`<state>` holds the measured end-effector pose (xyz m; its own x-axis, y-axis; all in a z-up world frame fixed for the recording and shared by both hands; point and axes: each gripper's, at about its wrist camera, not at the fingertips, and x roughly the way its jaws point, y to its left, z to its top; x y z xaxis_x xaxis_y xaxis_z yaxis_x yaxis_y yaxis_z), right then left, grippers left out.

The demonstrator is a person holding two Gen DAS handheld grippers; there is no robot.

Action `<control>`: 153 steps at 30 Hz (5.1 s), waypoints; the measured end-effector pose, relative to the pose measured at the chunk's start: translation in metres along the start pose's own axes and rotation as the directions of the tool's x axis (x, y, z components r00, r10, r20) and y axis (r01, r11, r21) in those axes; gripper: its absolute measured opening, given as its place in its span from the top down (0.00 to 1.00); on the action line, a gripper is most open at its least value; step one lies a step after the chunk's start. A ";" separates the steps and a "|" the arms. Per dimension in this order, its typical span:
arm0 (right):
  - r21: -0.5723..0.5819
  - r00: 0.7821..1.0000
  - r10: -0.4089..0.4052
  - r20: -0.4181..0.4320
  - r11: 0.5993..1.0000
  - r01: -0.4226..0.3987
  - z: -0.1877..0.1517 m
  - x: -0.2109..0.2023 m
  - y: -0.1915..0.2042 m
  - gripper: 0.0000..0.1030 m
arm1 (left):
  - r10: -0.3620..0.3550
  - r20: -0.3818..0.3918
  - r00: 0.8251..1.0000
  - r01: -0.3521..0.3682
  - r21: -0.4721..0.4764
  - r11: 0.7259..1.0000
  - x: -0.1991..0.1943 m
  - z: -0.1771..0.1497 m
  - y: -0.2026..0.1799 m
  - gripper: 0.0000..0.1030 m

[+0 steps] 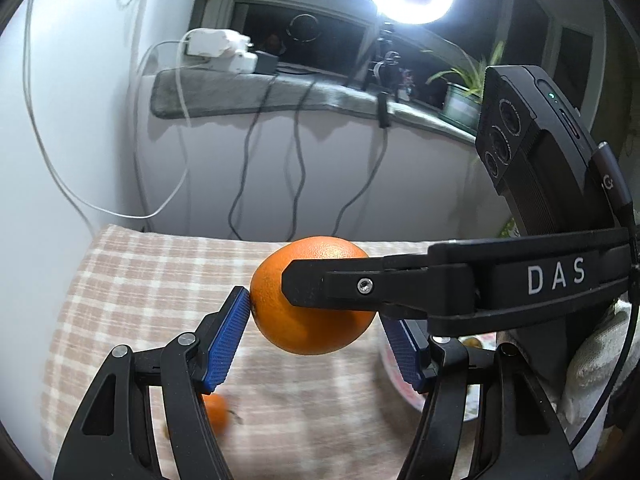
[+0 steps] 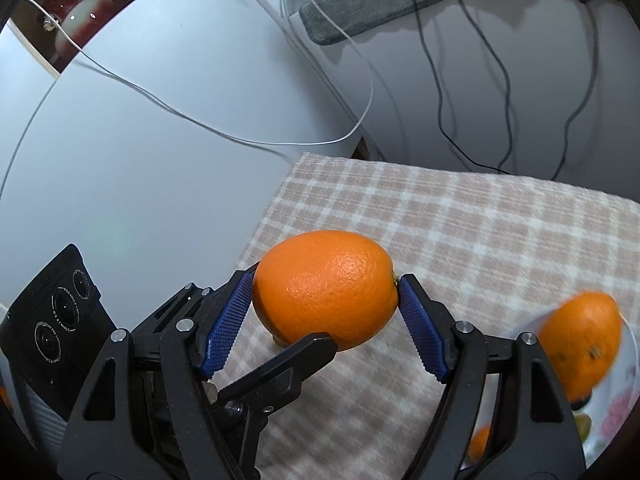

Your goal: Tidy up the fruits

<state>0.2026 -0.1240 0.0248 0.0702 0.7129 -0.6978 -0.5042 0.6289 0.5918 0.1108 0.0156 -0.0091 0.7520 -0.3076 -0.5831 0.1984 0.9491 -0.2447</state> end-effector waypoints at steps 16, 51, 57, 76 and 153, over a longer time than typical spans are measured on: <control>0.105 0.996 -0.005 0.087 0.995 -0.004 -0.085 -0.100 -0.045 0.25 | -0.122 0.019 0.992 0.119 0.103 0.988 -0.015 -0.035 -0.100 0.37; 0.208 0.994 -0.085 0.066 0.976 0.070 -0.130 -0.108 -0.106 0.25 | -0.158 -0.088 0.983 0.171 0.164 0.972 0.038 -0.066 -0.144 0.36; 0.186 0.991 -0.109 0.083 0.978 0.092 -0.123 -0.113 -0.109 0.25 | -0.192 -0.116 0.975 0.205 0.109 0.973 0.042 -0.063 -0.140 0.34; 0.171 0.970 -0.140 0.199 0.980 0.106 -0.121 -0.156 -0.117 0.25 | -0.174 -0.094 0.980 0.186 0.143 0.972 0.024 -0.064 -0.143 0.31; -0.237 0.998 -0.014 -0.069 0.972 -0.003 -0.069 0.070 0.037 0.53 | 0.163 -0.156 0.974 -0.182 -0.114 0.977 -0.016 -0.095 0.092 0.72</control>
<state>0.1290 -0.0721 -0.0303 0.0172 0.6810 -0.7321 -0.6937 0.5354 0.4817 0.0576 0.1011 -0.0960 0.6668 -0.1557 -0.7288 -0.0147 0.9750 -0.2217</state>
